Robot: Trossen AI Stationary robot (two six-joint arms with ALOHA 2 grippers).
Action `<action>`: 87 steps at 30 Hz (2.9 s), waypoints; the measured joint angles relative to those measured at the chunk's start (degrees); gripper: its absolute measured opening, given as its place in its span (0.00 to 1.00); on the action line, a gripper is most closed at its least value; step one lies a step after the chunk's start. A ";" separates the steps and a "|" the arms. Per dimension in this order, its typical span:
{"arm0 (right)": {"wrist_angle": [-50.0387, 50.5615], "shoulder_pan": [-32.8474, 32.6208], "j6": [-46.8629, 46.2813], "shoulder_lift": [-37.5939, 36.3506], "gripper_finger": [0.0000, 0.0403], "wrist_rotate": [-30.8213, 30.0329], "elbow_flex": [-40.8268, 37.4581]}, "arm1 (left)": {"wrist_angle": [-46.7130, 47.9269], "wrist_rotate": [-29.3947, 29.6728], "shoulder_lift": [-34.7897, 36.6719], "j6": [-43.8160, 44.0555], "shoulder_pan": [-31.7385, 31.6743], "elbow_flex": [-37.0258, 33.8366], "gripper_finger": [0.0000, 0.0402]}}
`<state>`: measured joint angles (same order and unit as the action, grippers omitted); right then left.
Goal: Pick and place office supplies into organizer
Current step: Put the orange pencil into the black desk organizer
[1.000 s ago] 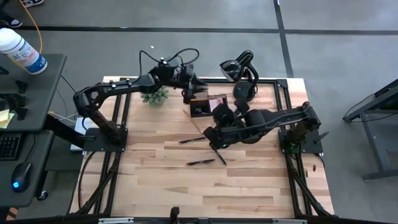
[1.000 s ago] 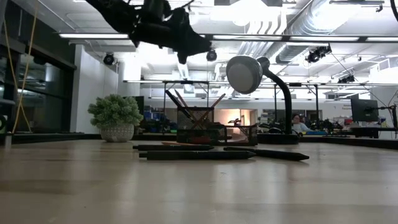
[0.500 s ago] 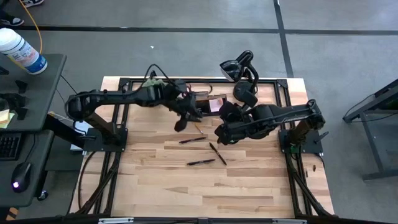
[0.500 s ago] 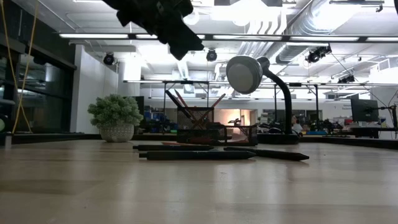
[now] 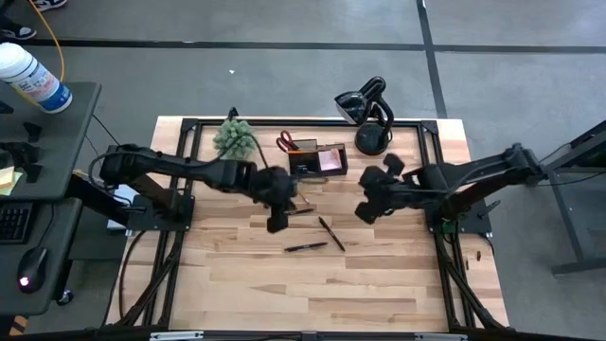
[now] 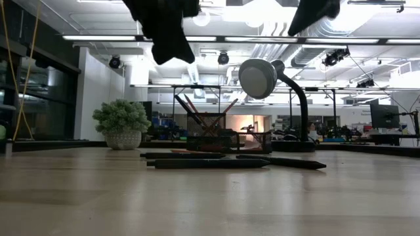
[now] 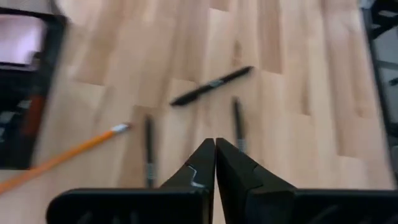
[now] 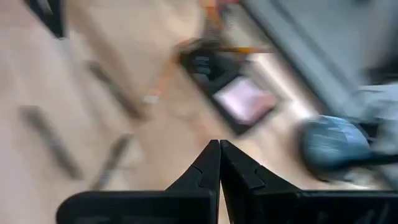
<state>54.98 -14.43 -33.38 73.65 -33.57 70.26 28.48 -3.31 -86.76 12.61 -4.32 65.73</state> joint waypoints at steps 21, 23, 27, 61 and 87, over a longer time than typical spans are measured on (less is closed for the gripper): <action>-35.35 9.40 3.98 11.94 0.03 26.56 -13.23 | 12.86 13.60 0.07 9.40 18.82 -0.07 0.00; -36.97 10.10 1.97 13.53 0.05 26.51 -13.23 | 13.39 13.92 0.35 8.09 18.80 -0.83 0.00; -42.36 11.07 3.70 17.08 0.10 27.04 -13.18 | 12.36 14.67 2.94 7.27 18.69 -5.13 0.00; -33.44 16.01 2.77 40.82 0.14 22.67 4.41 | -12.01 18.39 18.08 -2.74 18.61 -26.08 0.00; -46.64 14.63 -4.22 40.60 0.13 22.07 -1.82 | -16.86 21.69 18.03 -4.86 18.61 -26.08 0.00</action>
<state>8.34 0.21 -37.60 114.26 -11.49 68.45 11.62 18.38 -68.73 7.75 14.28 39.66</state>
